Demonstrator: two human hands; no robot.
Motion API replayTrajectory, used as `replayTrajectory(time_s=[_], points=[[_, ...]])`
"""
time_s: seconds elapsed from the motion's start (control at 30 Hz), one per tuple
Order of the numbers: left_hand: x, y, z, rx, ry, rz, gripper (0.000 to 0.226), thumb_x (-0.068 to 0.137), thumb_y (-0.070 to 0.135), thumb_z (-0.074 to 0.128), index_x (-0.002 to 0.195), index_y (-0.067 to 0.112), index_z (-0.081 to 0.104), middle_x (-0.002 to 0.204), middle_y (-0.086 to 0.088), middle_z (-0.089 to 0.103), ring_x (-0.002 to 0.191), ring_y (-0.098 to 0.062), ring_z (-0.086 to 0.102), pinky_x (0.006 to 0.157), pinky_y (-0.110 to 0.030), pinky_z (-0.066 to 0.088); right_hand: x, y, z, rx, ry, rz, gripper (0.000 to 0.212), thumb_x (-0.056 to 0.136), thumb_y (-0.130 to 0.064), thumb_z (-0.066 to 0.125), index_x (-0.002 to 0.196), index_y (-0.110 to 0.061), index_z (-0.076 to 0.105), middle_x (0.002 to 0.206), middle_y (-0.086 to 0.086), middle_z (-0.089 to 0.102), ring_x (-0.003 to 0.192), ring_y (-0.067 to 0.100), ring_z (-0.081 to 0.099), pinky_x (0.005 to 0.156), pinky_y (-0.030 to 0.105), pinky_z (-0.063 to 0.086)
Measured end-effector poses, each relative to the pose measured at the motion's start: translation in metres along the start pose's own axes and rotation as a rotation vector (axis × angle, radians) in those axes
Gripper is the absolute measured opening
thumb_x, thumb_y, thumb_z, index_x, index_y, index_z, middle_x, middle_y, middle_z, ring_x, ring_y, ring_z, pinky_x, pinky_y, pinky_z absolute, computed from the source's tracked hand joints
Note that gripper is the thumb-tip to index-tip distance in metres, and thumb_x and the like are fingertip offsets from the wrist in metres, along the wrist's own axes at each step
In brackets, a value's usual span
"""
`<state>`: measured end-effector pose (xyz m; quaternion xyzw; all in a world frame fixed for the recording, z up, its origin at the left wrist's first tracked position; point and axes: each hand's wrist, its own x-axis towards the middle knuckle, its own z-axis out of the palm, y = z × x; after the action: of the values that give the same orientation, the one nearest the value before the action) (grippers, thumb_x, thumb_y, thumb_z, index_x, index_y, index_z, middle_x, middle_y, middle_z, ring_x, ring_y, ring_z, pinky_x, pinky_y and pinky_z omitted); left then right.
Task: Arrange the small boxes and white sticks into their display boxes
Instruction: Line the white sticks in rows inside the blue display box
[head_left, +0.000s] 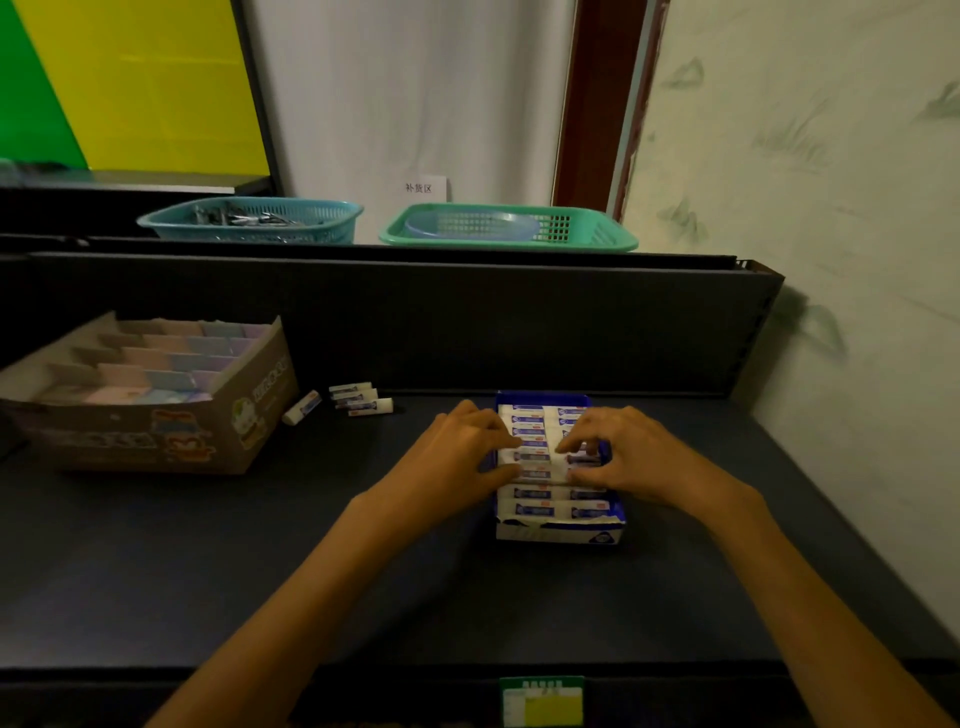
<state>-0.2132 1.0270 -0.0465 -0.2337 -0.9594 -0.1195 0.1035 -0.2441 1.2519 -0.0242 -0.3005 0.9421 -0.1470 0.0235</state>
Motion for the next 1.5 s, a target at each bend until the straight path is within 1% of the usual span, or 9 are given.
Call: replayTrajectory(time_s=[0.1,0.23,0.37,0.57,0.73,1.03,1.17,1.3,1.5], points=[[-0.010,-0.020,-0.012,-0.001,0.091,-0.096,0.044,0.091,0.039,0.054,0.133,0.027,0.047,0.130,0.005,0.048,0.119,-0.011,0.039,0.095,-0.026,0.036,0.016,-0.011,0.000,0.022,0.074,-0.051,0.031,0.085,-0.033,0.067,0.116,-0.030,0.060,0.107,-0.015,0.052,0.094,0.001,0.052,0.088,0.030,0.050],[-0.030,-0.054,-0.026,0.002,0.138,-0.226,0.048,0.089,0.038,0.059,0.133,0.024,0.048,0.128,0.001,0.051,0.116,-0.014,0.048,0.096,-0.029,0.042,0.043,-0.037,0.002,0.001,0.100,-0.130,0.035,0.088,-0.035,0.064,0.121,-0.029,0.057,0.114,-0.012,0.053,0.101,0.001,0.050,0.091,0.025,0.046],[-0.051,-0.085,-0.033,0.014,0.201,-0.342,0.048,0.087,0.033,0.062,0.131,0.021,0.050,0.128,-0.002,0.053,0.117,-0.017,0.050,0.097,-0.030,0.042,0.074,-0.063,0.010,-0.010,0.073,-0.192,0.039,0.089,-0.033,0.063,0.126,-0.026,0.055,0.119,-0.007,0.054,0.107,0.006,0.050,0.094,0.027,0.044],[-0.072,-0.116,-0.030,-0.006,0.201,-0.515,0.048,0.088,0.028,0.062,0.133,0.020,0.045,0.128,-0.004,0.051,0.115,-0.019,0.051,0.094,-0.032,0.046,0.119,-0.090,0.030,-0.023,0.018,-0.248,0.041,0.089,-0.033,0.063,0.128,-0.027,0.052,0.122,-0.004,0.053,0.112,0.012,0.050,0.094,0.029,0.044],[-0.073,-0.132,-0.019,-0.077,0.202,-0.563,0.060,0.088,0.026,0.062,0.141,0.020,0.035,0.139,-0.006,0.044,0.125,-0.022,0.045,0.102,-0.035,0.041,0.148,-0.105,0.045,-0.063,-0.006,-0.245,0.046,0.089,-0.031,0.062,0.132,-0.026,0.048,0.129,-0.002,0.050,0.117,0.014,0.047,0.096,0.029,0.042],[-0.065,-0.158,-0.006,-0.067,0.180,-0.617,0.065,0.088,0.030,0.061,0.144,0.023,0.029,0.149,-0.005,0.029,0.137,-0.023,0.030,0.110,-0.038,0.029,0.179,-0.110,0.062,-0.074,-0.066,-0.232,0.056,0.089,-0.027,0.062,0.140,-0.027,0.040,0.138,-0.001,0.041,0.122,0.015,0.044,0.098,0.029,0.040],[-0.056,-0.165,-0.006,-0.082,0.207,-0.590,0.051,0.089,0.028,0.059,0.136,0.023,0.040,0.140,-0.004,0.043,0.127,-0.019,0.043,0.104,-0.034,0.037,0.186,-0.112,0.065,-0.119,-0.092,-0.253,0.053,0.091,-0.028,0.059,0.141,-0.027,0.040,0.140,-0.001,0.040,0.123,0.016,0.042,0.101,0.032,0.040],[-0.049,-0.170,-0.007,-0.070,0.242,-0.557,0.035,0.089,0.024,0.059,0.123,0.018,0.051,0.132,-0.004,0.049,0.118,-0.019,0.051,0.099,-0.030,0.041,0.189,-0.110,0.067,-0.120,-0.059,-0.254,0.043,0.091,-0.029,0.059,0.132,-0.027,0.047,0.134,-0.001,0.046,0.120,0.016,0.046,0.099,0.036,0.044],[-0.047,-0.178,-0.008,-0.151,0.249,-0.514,0.031,0.084,0.016,0.065,0.113,0.021,0.054,0.121,-0.002,0.054,0.109,-0.019,0.056,0.092,-0.028,0.046,0.190,-0.107,0.068,-0.092,-0.013,-0.267,0.028,0.090,-0.028,0.060,0.117,-0.024,0.054,0.121,-0.001,0.055,0.108,0.015,0.055,0.088,0.030,0.049]])
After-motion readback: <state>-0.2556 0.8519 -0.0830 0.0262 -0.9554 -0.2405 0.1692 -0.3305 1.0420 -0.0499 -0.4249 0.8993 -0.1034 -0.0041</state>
